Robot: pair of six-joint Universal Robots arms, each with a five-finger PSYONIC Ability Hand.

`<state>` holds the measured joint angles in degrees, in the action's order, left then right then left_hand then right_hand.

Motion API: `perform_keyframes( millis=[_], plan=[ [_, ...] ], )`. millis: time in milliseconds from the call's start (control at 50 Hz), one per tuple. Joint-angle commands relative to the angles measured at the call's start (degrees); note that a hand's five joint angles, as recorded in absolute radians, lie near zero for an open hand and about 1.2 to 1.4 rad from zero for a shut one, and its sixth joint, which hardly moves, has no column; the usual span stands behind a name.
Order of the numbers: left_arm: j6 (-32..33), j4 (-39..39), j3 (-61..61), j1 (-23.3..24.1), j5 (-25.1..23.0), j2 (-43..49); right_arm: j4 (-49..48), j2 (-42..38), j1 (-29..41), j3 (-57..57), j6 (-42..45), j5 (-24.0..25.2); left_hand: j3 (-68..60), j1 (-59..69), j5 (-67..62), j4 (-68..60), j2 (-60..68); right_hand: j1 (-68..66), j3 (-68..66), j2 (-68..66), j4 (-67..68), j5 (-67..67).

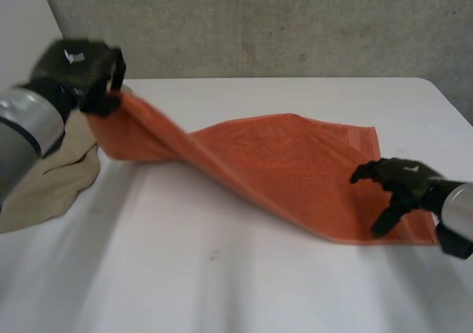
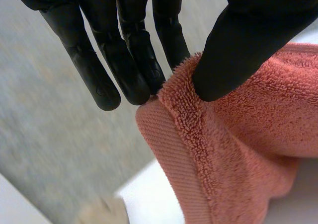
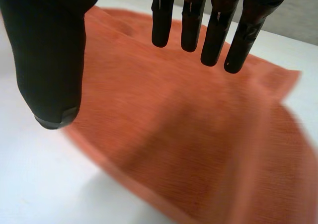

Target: Fold the laundry.

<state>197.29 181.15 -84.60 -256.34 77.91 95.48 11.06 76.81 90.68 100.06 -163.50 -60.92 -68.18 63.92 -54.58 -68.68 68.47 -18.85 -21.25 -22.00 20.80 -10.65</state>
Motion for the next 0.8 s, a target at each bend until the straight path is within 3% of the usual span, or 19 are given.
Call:
perform_keyframes(
  millis=[20, 160, 320, 400, 460, 580, 680, 760, 800],
  plan=[
    [-4.4, -0.3, 4.7, 3.2, 0.0, -4.0, -9.3, 3.2, 10.5, 6.0, -13.1, 0.7, -11.8, 16.1, -15.4, -11.3, 11.5, -0.8, 1.6, 2.3, -1.1, 1.0],
    [-5.7, -0.2, 6.6, 8.6, 2.6, -6.0, -15.9, 2.2, 16.4, 5.7, -24.3, -4.5, -11.8, 16.1, -15.4, -11.3, 11.5, 3.5, 5.9, 6.7, -5.5, 5.3],
    [-5.8, -0.1, 9.3, 11.2, 6.8, -6.0, -23.8, -6.1, 24.5, 2.3, -27.1, -24.8, -11.8, 16.1, -15.4, -11.3, 11.5, 3.0, 5.4, 6.2, -5.0, 4.8],
    [-5.9, 0.0, 9.5, 11.5, 7.5, -6.1, -24.9, -9.5, 25.3, 0.2, -27.2, -28.4, -11.8, 16.1, -15.4, -11.3, 11.5, 1.7, 4.1, 4.9, -3.7, 3.5],
    [-5.9, 0.1, 9.6, 11.4, 7.8, -6.1, -24.7, -11.2, 25.2, -0.6, -27.2, -28.1, -11.8, 16.1, -15.4, -11.3, 11.5, 0.4, 2.8, 3.5, -2.3, 2.2],
    [-6.2, 0.2, 9.9, 10.4, 8.0, -6.0, -24.7, -11.9, 24.3, -0.1, -26.0, -28.1, -11.8, 16.1, -15.4, -11.3, 11.5, -16.3, -13.9, -13.1, 14.3, -14.5],
    [-6.4, 0.1, 9.8, 7.7, 10.1, -6.0, -24.0, -10.0, 14.7, 2.1, -20.9, -27.3, -11.8, 16.1, -15.4, -11.3, 11.5, -24.0, -21.6, -20.9, 22.1, -22.2],
    [-6.6, -0.1, 9.2, 5.9, 10.6, -6.0, -23.2, -8.2, 5.5, 4.6, -11.7, -20.8, -11.8, 16.1, -15.4, -11.3, 11.5, -38.8, -36.4, -35.6, 36.8, -37.0],
    [-6.6, -0.3, 8.4, 5.1, 10.6, -6.0, -22.1, -7.8, 2.5, 5.0, -6.5, -15.0, -11.8, 16.1, -15.4, -11.3, 11.5, -59.1, -56.7, -56.0, 57.2, -57.3]
  ],
)
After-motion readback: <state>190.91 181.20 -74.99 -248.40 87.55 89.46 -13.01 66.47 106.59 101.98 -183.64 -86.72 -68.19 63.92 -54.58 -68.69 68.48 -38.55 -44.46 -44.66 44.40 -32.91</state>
